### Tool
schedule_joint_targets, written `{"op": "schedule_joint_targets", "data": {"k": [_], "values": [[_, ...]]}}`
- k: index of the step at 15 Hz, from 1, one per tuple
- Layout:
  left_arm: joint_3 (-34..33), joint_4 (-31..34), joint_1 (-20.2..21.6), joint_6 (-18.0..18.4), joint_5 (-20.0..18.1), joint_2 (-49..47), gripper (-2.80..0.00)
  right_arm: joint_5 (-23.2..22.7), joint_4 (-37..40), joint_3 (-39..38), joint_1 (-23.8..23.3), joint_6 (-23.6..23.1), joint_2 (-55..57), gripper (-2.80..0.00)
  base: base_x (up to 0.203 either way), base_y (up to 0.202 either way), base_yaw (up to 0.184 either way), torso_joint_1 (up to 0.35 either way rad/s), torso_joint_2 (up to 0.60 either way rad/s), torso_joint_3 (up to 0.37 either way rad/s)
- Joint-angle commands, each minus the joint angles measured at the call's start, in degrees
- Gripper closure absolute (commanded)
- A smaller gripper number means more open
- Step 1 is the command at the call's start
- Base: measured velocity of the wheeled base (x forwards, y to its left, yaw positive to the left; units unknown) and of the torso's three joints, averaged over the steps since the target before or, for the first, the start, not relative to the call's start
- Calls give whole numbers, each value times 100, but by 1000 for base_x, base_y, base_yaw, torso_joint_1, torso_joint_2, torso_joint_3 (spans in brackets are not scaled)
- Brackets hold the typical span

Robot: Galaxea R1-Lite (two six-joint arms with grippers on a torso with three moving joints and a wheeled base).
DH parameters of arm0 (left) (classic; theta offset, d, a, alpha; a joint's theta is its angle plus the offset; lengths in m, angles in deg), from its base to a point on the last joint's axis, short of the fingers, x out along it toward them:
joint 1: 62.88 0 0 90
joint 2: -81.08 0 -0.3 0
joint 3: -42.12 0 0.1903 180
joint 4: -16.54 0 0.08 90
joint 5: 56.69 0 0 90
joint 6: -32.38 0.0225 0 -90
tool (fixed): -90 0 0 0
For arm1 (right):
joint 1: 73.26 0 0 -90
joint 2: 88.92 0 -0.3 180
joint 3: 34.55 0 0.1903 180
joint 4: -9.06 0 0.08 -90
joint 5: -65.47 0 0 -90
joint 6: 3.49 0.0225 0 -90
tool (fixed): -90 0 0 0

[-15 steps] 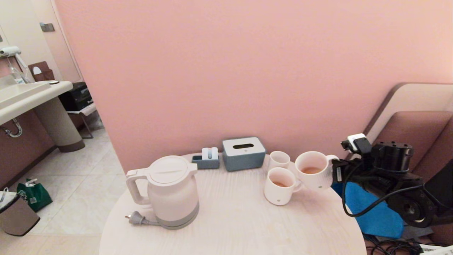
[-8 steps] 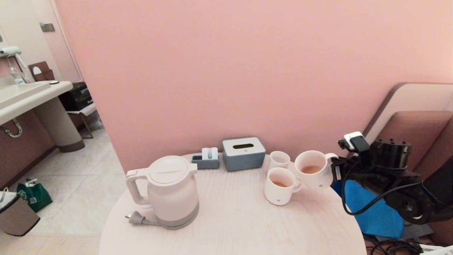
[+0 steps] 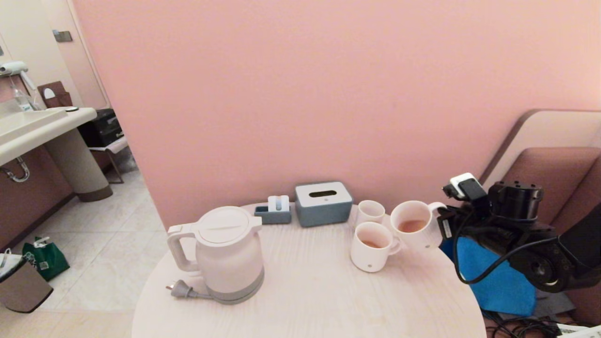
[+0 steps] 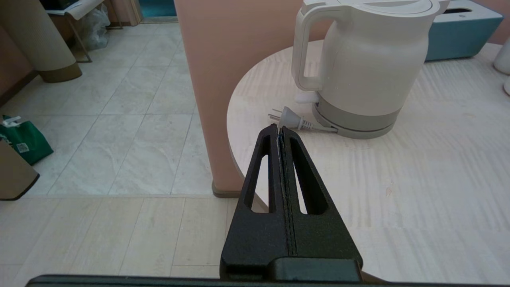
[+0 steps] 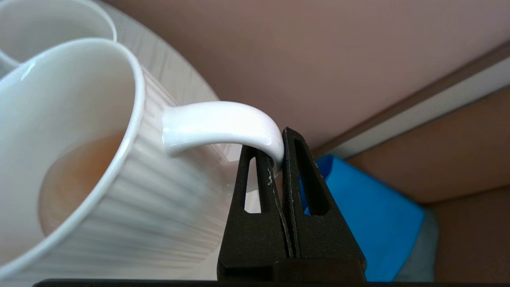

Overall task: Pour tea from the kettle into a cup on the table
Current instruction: Pour water into another cup

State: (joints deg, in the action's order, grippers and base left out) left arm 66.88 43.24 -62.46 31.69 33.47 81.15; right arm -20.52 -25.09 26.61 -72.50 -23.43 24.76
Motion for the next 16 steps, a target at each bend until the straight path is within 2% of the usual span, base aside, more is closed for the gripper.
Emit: {"op": "schedule_joint_targets", "data": {"k": [1,16], "values": [[0,10,2,-2,2,-7,0,3,-30,106,11,-68,-19,0,0,0,0,0,0,0],[0,1,2,-2,2,-7,0,32,89,641,326,-1315,171,0,0,0,0,0,0,0]]}}
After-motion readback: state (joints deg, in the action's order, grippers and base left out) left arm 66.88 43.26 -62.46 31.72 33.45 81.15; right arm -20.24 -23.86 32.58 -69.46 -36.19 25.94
